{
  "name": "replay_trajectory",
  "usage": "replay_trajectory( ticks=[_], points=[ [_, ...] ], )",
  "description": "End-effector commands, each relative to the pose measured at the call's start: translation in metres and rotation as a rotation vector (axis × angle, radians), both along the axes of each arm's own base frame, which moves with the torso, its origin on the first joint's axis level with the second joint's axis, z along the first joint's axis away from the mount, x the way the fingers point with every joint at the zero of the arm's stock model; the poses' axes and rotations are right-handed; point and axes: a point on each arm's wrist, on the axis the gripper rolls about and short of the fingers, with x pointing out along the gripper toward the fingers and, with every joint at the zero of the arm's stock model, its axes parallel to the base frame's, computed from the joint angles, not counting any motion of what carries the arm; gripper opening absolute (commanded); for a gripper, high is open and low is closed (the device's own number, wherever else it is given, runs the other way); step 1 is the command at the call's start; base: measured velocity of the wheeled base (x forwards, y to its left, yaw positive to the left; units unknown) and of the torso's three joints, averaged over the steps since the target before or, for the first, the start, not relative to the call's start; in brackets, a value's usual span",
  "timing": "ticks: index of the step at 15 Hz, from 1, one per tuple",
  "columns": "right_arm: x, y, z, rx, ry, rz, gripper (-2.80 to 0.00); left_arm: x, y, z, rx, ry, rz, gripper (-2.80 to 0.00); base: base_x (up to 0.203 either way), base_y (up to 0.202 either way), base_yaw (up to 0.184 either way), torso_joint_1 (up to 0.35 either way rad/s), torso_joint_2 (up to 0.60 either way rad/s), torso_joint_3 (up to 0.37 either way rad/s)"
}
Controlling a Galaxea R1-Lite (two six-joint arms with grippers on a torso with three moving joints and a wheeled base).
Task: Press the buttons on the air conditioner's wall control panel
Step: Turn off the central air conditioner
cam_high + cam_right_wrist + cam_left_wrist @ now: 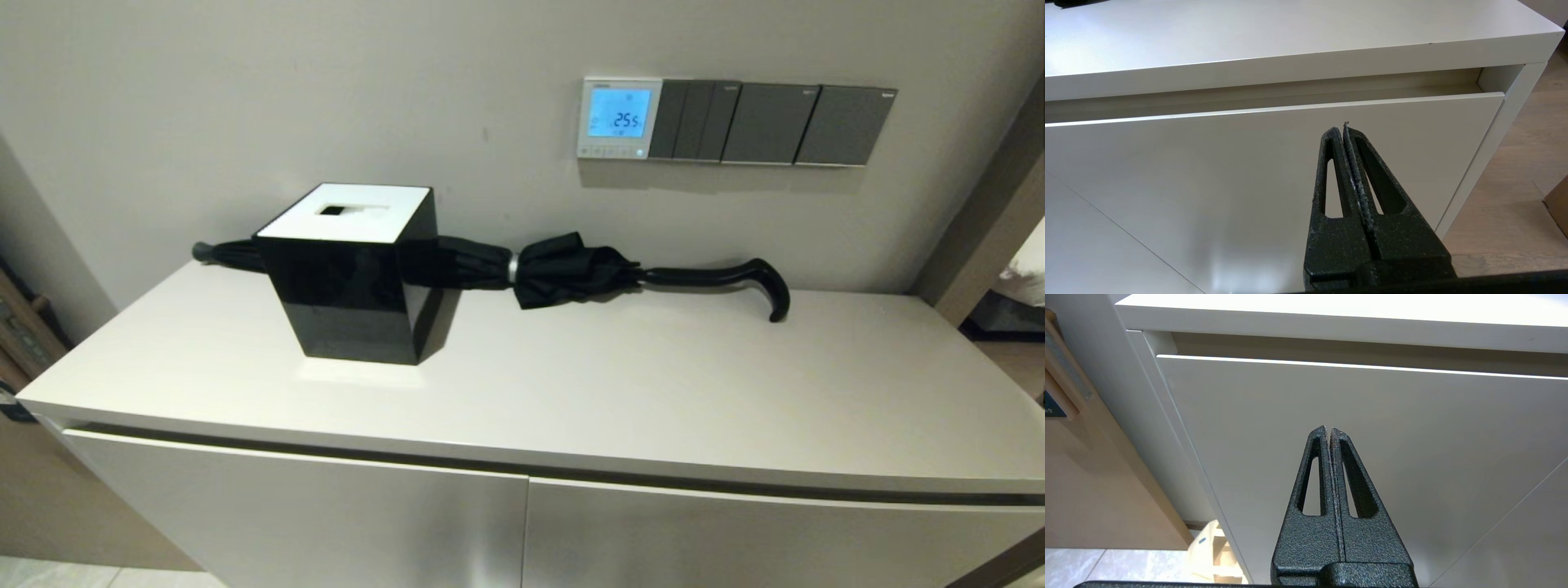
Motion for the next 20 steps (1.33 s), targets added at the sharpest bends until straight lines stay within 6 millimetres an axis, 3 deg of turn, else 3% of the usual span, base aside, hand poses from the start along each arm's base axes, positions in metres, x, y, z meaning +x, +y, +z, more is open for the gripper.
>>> replay_trajectory(
  ticks=[1,20],
  points=[
    [0.0005,0.0000,-0.0007,0.001,0.005,0.001,-2.80,0.0000,0.0000,0.0001,0.000,-0.001,0.001,-2.80,0.000,0.000,0.000,0.000,0.00,0.000],
    [0.0004,0.0000,-0.0007,0.007,0.004,0.000,-2.80,0.0000,0.0000,0.0000,0.000,0.000,0.001,-2.80,0.000,0.000,0.000,0.000,0.00,0.000]
  ],
)
